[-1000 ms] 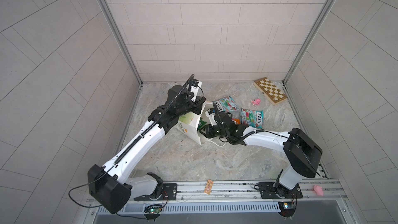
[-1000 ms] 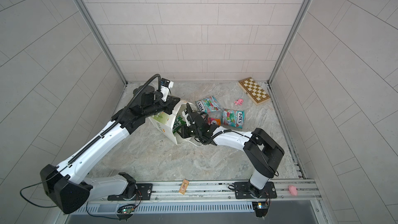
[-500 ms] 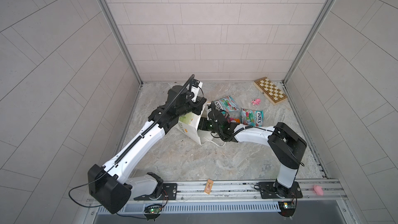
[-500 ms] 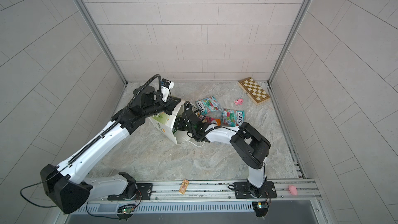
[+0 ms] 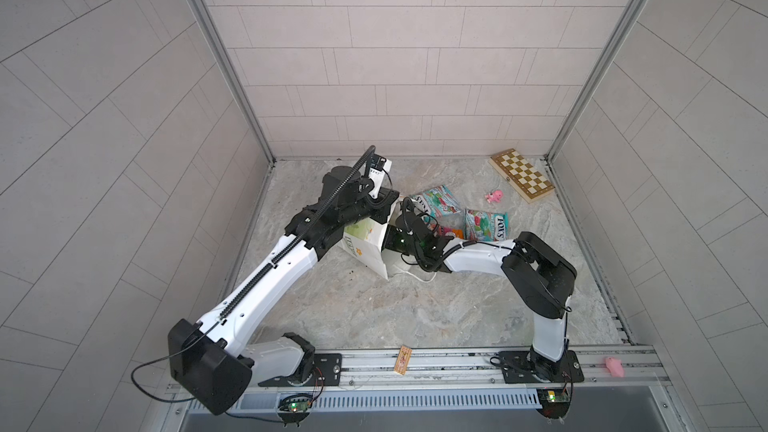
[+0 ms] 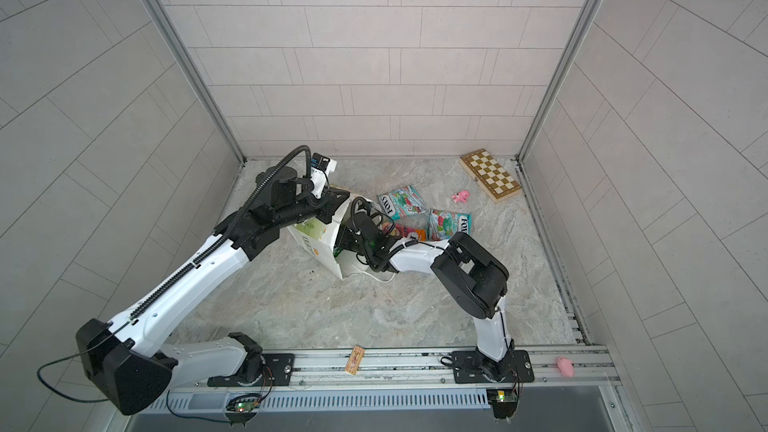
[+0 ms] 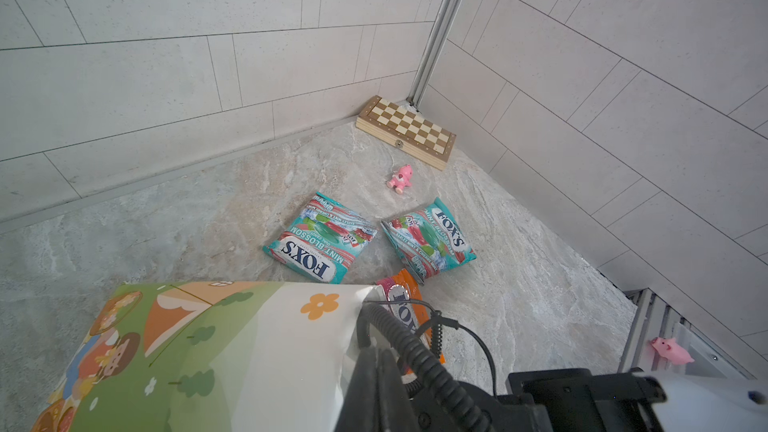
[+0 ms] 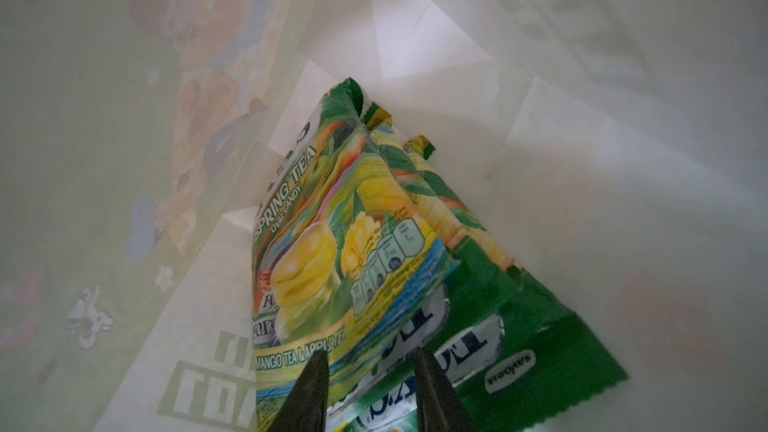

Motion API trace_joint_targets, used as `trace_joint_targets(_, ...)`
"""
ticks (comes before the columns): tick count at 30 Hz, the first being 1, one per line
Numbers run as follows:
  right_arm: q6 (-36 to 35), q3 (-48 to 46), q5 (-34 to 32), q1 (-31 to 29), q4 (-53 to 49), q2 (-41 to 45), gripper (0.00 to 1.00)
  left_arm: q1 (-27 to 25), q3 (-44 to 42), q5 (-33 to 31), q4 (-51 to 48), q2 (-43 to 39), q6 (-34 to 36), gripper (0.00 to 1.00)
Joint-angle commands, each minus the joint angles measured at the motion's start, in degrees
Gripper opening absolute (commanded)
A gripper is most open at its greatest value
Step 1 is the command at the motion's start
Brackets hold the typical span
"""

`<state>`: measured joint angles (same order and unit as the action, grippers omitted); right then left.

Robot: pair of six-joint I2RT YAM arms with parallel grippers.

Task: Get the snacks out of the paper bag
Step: 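Lower the open right gripper into the bag onto the green Spring Tea packet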

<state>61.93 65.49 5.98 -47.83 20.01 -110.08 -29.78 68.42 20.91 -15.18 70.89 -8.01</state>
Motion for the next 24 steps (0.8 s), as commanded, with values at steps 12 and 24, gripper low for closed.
trace_joint_targets(12,3.2,6.0,3.9,0.8,2.2,-5.4,0.38,-0.7,-0.5,0.9,2.5,-1.8,0.5,0.00)
trace_joint_targets(24,8.7,7.3,5.9,0.7,14.5,-11.3,0.39,-1.0,-0.5,0.6,2.4,-1.8,1.0,0.00)
